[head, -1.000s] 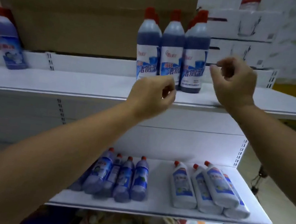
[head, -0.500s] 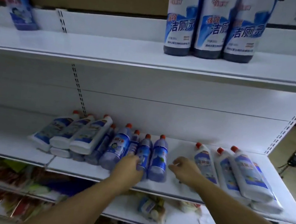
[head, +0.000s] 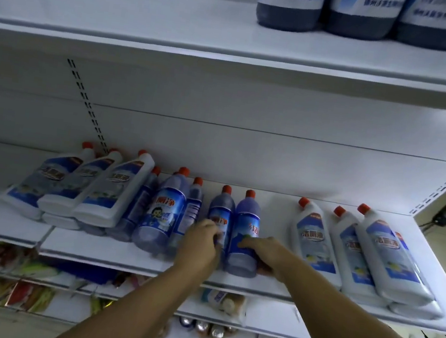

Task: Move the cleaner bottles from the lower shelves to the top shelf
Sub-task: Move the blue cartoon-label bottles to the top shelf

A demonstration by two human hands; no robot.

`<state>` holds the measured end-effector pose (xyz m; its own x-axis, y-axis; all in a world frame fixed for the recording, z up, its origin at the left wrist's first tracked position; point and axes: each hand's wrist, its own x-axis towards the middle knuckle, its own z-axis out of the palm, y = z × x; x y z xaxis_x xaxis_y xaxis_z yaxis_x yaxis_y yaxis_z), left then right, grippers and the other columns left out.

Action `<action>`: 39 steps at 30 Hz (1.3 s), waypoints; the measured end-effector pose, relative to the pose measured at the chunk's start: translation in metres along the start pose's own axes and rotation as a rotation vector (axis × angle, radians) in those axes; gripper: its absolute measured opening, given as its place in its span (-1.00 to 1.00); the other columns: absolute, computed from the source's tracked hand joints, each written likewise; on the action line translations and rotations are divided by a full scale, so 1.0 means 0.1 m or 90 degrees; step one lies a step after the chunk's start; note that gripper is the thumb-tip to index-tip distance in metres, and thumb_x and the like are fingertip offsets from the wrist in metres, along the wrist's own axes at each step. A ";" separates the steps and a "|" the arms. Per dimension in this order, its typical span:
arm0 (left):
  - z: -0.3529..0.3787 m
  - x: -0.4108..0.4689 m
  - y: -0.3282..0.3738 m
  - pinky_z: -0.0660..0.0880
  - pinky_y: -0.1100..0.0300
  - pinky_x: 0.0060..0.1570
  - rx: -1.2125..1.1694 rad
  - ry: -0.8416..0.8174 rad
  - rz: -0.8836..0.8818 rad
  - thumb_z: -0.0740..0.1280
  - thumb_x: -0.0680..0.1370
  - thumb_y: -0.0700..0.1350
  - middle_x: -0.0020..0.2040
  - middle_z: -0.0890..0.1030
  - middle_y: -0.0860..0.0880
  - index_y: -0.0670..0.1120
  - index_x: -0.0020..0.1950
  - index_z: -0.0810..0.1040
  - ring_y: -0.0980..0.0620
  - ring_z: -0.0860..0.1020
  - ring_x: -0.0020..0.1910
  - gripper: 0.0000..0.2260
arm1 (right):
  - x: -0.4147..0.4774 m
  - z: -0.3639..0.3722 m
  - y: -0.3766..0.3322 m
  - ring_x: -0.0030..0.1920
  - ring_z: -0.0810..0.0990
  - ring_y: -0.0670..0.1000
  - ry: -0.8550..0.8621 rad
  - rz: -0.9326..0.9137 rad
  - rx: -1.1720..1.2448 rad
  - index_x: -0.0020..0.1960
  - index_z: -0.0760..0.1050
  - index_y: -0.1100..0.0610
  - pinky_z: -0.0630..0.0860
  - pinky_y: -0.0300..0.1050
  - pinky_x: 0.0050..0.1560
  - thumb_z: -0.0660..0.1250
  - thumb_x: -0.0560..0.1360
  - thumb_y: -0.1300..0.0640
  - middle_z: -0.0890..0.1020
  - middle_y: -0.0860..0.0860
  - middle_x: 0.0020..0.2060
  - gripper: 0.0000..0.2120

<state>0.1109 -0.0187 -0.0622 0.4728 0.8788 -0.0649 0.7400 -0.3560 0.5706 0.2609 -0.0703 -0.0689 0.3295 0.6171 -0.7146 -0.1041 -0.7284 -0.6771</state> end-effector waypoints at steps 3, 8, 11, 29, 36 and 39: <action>0.06 0.10 0.07 0.49 0.14 0.06 0.002 -0.037 -0.062 0.39 0.43 -0.02 0.16 0.52 -0.04 -0.06 0.26 0.41 -0.02 0.53 0.08 -0.57 | -0.11 -0.11 -0.01 -0.30 0.54 -0.07 -0.005 -0.012 -0.130 0.00 0.40 0.12 0.46 -0.27 -0.36 0.39 0.45 -0.01 0.57 0.03 -0.24 -0.73; 0.12 0.31 0.21 0.51 0.02 0.07 -0.085 -0.268 -0.205 0.46 0.28 0.19 -0.07 0.58 0.01 -0.02 0.11 0.43 -0.02 0.55 -0.06 -0.48 | -0.16 -0.24 0.01 -0.24 0.54 -0.06 -0.014 0.000 -0.134 0.02 0.44 0.14 0.45 -0.25 -0.29 0.44 0.41 -0.02 0.56 0.03 -0.21 -0.68; 0.06 0.39 0.22 0.49 -0.05 0.18 -0.242 -0.276 -0.290 0.49 0.35 0.09 0.07 0.57 -0.08 -0.05 0.09 0.38 -0.10 0.55 0.08 -0.54 | -0.10 -0.24 0.08 -0.16 0.57 -0.03 -0.008 -0.027 -0.120 0.17 0.50 0.18 0.48 -0.25 -0.21 0.50 0.34 -0.03 0.62 0.06 -0.10 -0.50; -0.18 -0.33 0.33 0.60 -0.04 -0.02 -0.592 -0.323 -0.245 0.51 0.34 -0.25 0.01 0.69 -0.13 -0.08 0.18 0.48 -0.13 0.67 -0.03 -0.55 | -0.83 -0.37 0.44 0.00 0.63 0.13 0.019 -0.187 0.195 0.16 0.33 0.06 0.58 0.04 0.06 0.31 0.49 -0.04 0.58 0.14 0.04 -0.68; -0.66 -1.30 0.46 0.59 -0.08 -0.01 -0.644 -0.165 -0.158 0.55 0.24 -0.27 0.04 0.68 -0.12 -0.06 0.23 0.45 -0.14 0.66 -0.01 -0.40 | -1.62 -0.28 0.62 0.05 0.63 0.13 -0.128 -0.341 0.188 0.20 0.35 0.05 0.58 0.08 0.09 0.31 0.47 -0.04 0.59 0.13 0.10 -0.64; -1.03 -1.75 0.46 0.60 -0.02 -0.10 -0.640 -0.093 -0.137 0.58 0.19 -0.23 0.11 0.64 -0.11 -0.05 0.24 0.44 -0.11 0.64 0.02 -0.35 | -1.95 -0.12 0.57 0.05 0.65 0.09 -0.182 -0.400 0.153 0.25 0.35 0.05 0.60 0.03 0.04 0.40 0.32 -0.06 0.60 0.10 0.11 -0.45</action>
<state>0.0131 -0.1558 0.0592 0.4812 0.8214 -0.3062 0.1071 0.2916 0.9505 0.2024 -0.2358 0.0340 0.1399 0.9747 -0.1742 -0.1906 -0.1461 -0.9707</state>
